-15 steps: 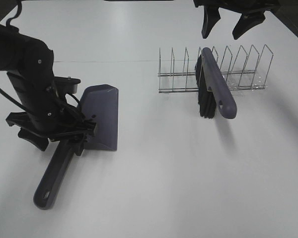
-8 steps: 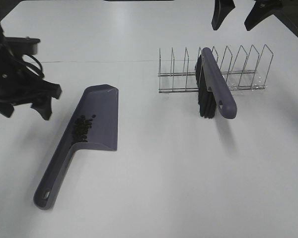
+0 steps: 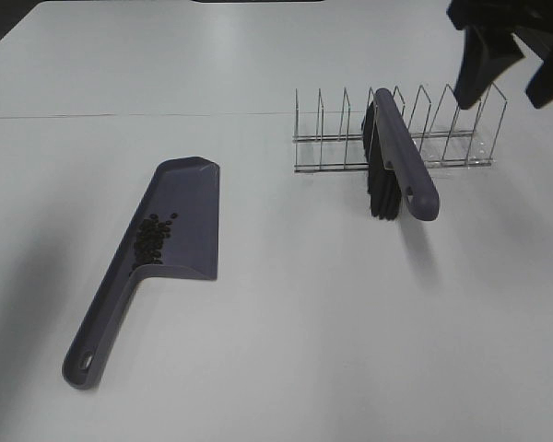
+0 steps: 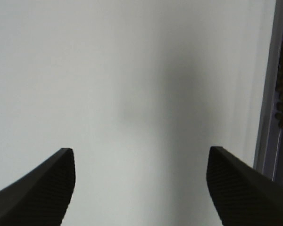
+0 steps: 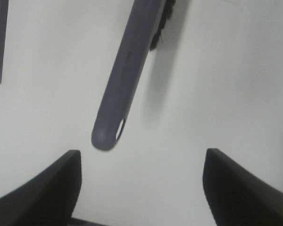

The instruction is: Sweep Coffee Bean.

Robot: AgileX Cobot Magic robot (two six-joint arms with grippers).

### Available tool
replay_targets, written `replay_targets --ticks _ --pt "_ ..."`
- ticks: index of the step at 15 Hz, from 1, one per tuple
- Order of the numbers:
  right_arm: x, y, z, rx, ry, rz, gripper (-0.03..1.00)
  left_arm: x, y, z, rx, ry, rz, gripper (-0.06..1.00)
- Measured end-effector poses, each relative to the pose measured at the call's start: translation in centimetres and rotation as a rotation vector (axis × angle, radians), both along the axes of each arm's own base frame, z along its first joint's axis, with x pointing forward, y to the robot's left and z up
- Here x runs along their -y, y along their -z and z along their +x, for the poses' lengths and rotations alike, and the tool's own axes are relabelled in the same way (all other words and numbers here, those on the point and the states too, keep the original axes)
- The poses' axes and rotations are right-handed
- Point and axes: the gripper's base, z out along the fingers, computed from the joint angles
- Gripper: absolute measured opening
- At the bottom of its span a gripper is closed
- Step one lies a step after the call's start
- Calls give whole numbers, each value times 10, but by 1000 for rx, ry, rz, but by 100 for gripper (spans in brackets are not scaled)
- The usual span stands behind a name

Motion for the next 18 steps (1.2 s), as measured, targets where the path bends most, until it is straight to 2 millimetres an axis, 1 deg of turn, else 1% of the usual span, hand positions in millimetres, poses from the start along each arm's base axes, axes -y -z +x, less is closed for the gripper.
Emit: replay_targets --ticks 1,2,3,5,6,8,9,11,12,13,15,18 --pt "4 0 -23 -10 0 -2 63 -2 -2 -21 11 0 -1 71" --pt "10 -2 -51 -6 0 -1 63 -3 -6 -41 32 0 -3 71" --pt "15 -2 -76 6 0 1 63 -5 -10 -63 66 -3 -6 71" --pt "24 -1 -125 56 3 11 63 -8 -18 -99 123 -12 -14 71" --pt "30 5 -158 95 4 19 63 -11 -25 -119 182 -28 -17 71" --pt "38 13 -197 163 5 33 63 -14 -38 -144 291 -47 -27 71" --pt "39 14 -204 179 5 36 63 -14 -40 -148 311 -48 -28 71" --pt "46 25 -239 266 5 47 63 -16 -44 -168 393 -48 -31 71" --pt "50 29 -252 314 5 46 63 -17 -42 -178 424 -41 -31 71" --pt "56 35 -270 390 8 32 63 -18 -38 -192 464 -29 -28 71" --pt "63 42 -289 489 15 13 63 -20 -30 -210 512 -11 -21 71" --pt "69 51 -309 610 26 4 63 -22 -32 -237 611 16 -8 71"
